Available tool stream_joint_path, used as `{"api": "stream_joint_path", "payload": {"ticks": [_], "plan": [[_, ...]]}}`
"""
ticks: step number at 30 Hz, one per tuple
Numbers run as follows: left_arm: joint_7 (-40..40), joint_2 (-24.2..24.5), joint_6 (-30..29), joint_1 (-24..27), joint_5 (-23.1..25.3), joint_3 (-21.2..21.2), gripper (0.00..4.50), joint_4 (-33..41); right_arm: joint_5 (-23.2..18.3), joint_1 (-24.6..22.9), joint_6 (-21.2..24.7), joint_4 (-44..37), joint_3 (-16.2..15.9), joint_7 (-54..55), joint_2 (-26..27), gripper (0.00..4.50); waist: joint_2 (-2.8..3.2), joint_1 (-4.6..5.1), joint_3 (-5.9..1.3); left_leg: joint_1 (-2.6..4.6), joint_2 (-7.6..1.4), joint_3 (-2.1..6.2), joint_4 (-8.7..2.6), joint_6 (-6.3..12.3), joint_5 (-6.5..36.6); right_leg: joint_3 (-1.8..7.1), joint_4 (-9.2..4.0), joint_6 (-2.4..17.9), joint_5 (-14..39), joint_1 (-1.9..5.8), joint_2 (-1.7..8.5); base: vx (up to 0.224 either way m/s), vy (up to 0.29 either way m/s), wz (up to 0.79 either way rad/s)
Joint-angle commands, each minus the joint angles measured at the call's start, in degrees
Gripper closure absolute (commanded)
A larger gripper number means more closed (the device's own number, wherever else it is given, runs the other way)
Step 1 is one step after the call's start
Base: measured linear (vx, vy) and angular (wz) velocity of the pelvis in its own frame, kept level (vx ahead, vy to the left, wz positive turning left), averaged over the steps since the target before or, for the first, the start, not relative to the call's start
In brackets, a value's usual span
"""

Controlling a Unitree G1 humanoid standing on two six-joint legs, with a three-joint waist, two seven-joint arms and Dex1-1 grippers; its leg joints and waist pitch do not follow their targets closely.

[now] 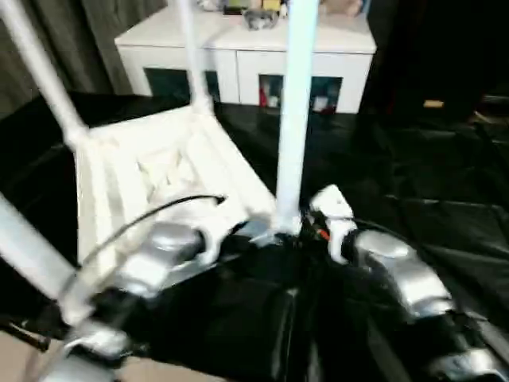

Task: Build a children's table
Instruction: Rotate leg to tighten

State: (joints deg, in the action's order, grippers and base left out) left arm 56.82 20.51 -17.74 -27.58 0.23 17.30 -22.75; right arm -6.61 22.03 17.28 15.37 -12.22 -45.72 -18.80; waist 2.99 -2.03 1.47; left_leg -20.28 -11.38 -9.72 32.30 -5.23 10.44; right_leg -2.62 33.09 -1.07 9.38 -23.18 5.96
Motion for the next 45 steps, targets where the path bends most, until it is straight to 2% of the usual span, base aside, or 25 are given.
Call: {"api": "stream_joint_path", "payload": {"ticks": [1, 5, 11, 13, 15, 18, 26, 29, 32, 33, 34, 35, 36, 37, 38, 39, 40, 41, 43, 45], "plan": [[5.30, 2.10, -0.61, 2.27, -1.85, 1.56, 4.50, 2.51, -1.73, -0.63, -0.51, -2.78, -1.50, -6.03, -2.37, 0.67, -0.81, -0.36, -3.02, -0.56, -0.76, -0.35, -3.41, 4.30, 12.61, 1.06, -2.96, 13.11, 9.84, 3.02, 1.02, 0.000, 0.000, 0.00], [7.16, 3.86, -0.59, 3.33, -2.35, 1.20, 4.50, 4.12, -2.18, -0.41, -0.49, -2.70, -1.20, -7.62, -3.68, 0.67, -0.81, -0.34, -2.91, -0.48, -0.78, -0.51, -3.29, 4.89, 11.73, 1.05, -2.81, 14.60, 8.28, 2.90, 0.96, 0.000, 0.000, 0.00], [8.03, 4.34, -1.01, 4.14, -2.91, 1.29, 4.50, 5.28, -2.53, 0.50, -0.35, -1.82, -0.73, -7.72, -2.61, 0.67, -1.00, -0.46, -2.78, -0.36, -0.80, -0.53, -3.40, 3.78, 12.89, 1.16, -2.96, 13.95, 10.90, 2.84, 1.05, 0.000, 0.000, 0.00], [7.98, 4.38, -1.35, 4.22, -3.14, 1.38, 4.50, 5.73, -2.68, 0.63, -0.25, -1.66, -1.01, -8.16, -2.48, 0.92, -1.06, -0.50, -2.81, -0.38, -0.77, -0.52, -3.36, 3.72, 12.54, 1.17, -2.88, 13.84, 10.68, 2.90, 1.05, 0.000, 0.000, 0.00], [7.94, 4.36, -1.56, 4.19, -3.20, 1.40, 4.50, 5.92, -2.90, 0.64, 0.00, -1.60, -1.19, -8.62, -2.39, 0.92, -1.01, -0.55, -2.89, -0.39, -0.79, -0.50, -3.27, 4.00, 11.46, 1.15, -2.71, 14.13, 9.20, 2.95, 1.03, 0.000, 0.000, 0.00], [8.05, 4.35, -1.63, 4.09, -3.02, 1.33, 4.50, 5.80, -3.02, 0.65, 0.03, -1.34, -1.40, -9.15, -2.34, 1.29, -0.97, -0.58, -2.97, -0.42, -0.72, -0.53, -3.12, 4.40, 10.40, 1.13, -2.56, 14.57, 7.53, 3.04, 1.00, 0.000, 0.000, 0.00], [8.01, 4.55, -2.21, 4.22, -2.79, 1.58, 4.50, 5.79, -2.26, 0.16, -0.28, -1.12, -2.02, -9.99, -2.60, 1.71, -0.99, -0.67, -2.94, -0.33, -0.72, -0.55, -3.08, 4.28, 10.88, 1.13, -2.60, 14.55, 8.50, 3.04, 1.00, 0.000, 0.000, 0.00], [5.88, 3.57, -2.88, 4.03, -2.19, 1.29, 4.50, 4.69, -0.72, 0.66, -0.36, 0.88, -1.21, -5.70, -1.26, 1.86, -0.99, -0.65, -2.89, -0.38, -0.68, -0.57, -3.09, 4.06, 10.72, 1.13, -2.59, 14.60, 8.55, 3.00, 0.99, 0.000, 0.000, 0.00], [0.35, 1.07, -3.32, 2.44, -0.74, 0.24, 4.50, 1.29, 0.79, 1.76, -0.14, 4.00, 0.58, 1.61, 1.38, 1.88, -1.06, -0.26, -2.55, -0.39, -0.54, -0.51, -3.43, 2.64, 13.78, 1.06, -3.19, 13.18, 14.08, 2.90, 1.01, 0.000, 0.000, 0.00], [-3.43, -0.74, -3.38, 1.13, 0.17, -0.44, 4.50, -1.28, 1.22, 2.27, 0.44, 5.48, 1.91, 6.29, 3.37, 1.89, -1.09, -0.01, -2.37, -0.24, -0.46, -0.51, -3.53, 1.83, 15.84, 1.10, -3.59, 12.03, 17.86, 2.68, 0.99, 0.000, 0.000, 0.00], [-3.60, -0.82, -3.38, 1.07, 0.21, -0.48, 4.50, -1.40, 1.24, 2.29, 0.48, 5.55, 1.98, 6.52, 3.47, 1.90, -1.17, 0.03, -2.35, -0.09, -0.30, -0.39, -3.60, 0.98, 17.18, 1.05, -3.93, 10.50, 21.62, 2.64, 1.04, 0.000, 0.000, 0.00], [-6.30, -2.12, -3.45, 0.15, 0.81, -0.86, 4.50, -3.06, 1.38, 2.56, 1.32, 6.44, 3.11, 10.11, 5.09, 1.90, -1.23, 0.17, -2.38, -0.21, -0.27, -0.30, -3.64, 0.69, 17.14, 1.09, -3.91, 9.91, 22.16, 2.71, 0.97, 0.000, 0.000, 0.00], [-12.50, -5.30, -3.94, -1.83, 1.59, -2.05, 4.50, -6.37, 2.39, 3.22, 2.35, 8.84, 5.77, 19.62, 8.61, 1.90, -1.15, 0.23, -2.24, -0.13, -0.22, -0.36, -3.72, 0.43, 17.61, 1.15, -4.33, 8.96, 24.04, 2.37, 1.02, 0.000, 0.000, 0.00], [-13.06, -5.61, -4.02, -2.00, 1.61, -2.18, 4.50, -6.64, 2.45, 3.26, 2.45, 9.04, 5.98, 20.38, 8.89, 1.90, -1.17, 0.23, -2.30, 0.16, -0.07, -0.27, -3.67, -0.13, 18.41, 1.06, -4.54, 7.98, 26.19, 2.16, 0.98, 0.000, 0.000, 0.00], [-16.83, -7.72, -4.61, -3.18, 1.67, -3.16, 4.50, -8.45, 2.87, 3.52, 3.12, 10.40, 7.44, 25.53, 10.79, 1.91, -1.30, 0.33, -2.31, 0.03, -0.05, -0.21, -3.73, -0.17, 18.24, 1.03, -4.64, 7.59, 26.72, 2.33, 0.99, 0.000, 0.000, 0.00], [-18.24, -8.39, -4.74, -3.58, 1.76, -3.48, 4.50, -9.11, 3.16, 3.53, 3.07, 10.75, 7.65, 27.02, 11.30, 1.91, -1.18, 0.06, -2.33, 0.21, -0.08, -0.25, -3.71, -0.09, 18.49, 1.07, -4.88, 7.06, 27.34, 2.00, 0.99, 0.000, 0.000, 0.00], [-22.58, -10.44, -4.91, -4.85, 2.11, -4.36, 4.50, -11.23, 4.11, 3.54, 2.85, 11.88, 8.20, 31.63, 12.95, 1.91, -1.17, 0.07, -2.35, 0.17, -0.08, -0.18, -3.76, 0.01, 18.65, 1.03, -4.88, 6.81, 27.21, 1.97, 0.93, 0.000, 0.000, 0.00], [-22.77, -10.53, -4.89, -4.91, 2.13, -4.39, 4.50, -11.33, 4.16, 3.55, 2.81, 11.95, 8.23, 31.85, 13.03, 1.91, -1.17, 0.07, -2.35, 0.17, -0.08, -0.18, -3.76, 0.01, 18.65, 1.03, -4.88, 6.81, 27.21, 1.97, 0.93, 0.000, 0.000, 0.00], [-29.71, -13.57, -3.35, -7.08, 3.40, -5.31, 4.50, -15.38, 5.91, 3.94, 0.95, 14.80, 9.14, 40.27, 16.41, 1.91, -1.23, 0.13, -2.38, -0.03, 0.16, -0.14, -3.81, 0.16, 18.80, 0.99, -5.05, 6.17, 26.89, 1.90, 0.81, 0.000, 0.000, 0.00], [-29.94, -14.69, -2.91, -7.65, 3.56, -5.04, 4.50, -16.35, 5.78, 3.76, 0.86, 14.81, 8.56, 40.73, 18.66, 1.91, -1.22, 0.07, -2.50, -0.02, 0.27, -0.08, -3.80, 0.79, 18.95, 0.95, -5.14, 5.81, 26.76, 1.86, 0.84, 0.000, 0.000, 0.00]]}}
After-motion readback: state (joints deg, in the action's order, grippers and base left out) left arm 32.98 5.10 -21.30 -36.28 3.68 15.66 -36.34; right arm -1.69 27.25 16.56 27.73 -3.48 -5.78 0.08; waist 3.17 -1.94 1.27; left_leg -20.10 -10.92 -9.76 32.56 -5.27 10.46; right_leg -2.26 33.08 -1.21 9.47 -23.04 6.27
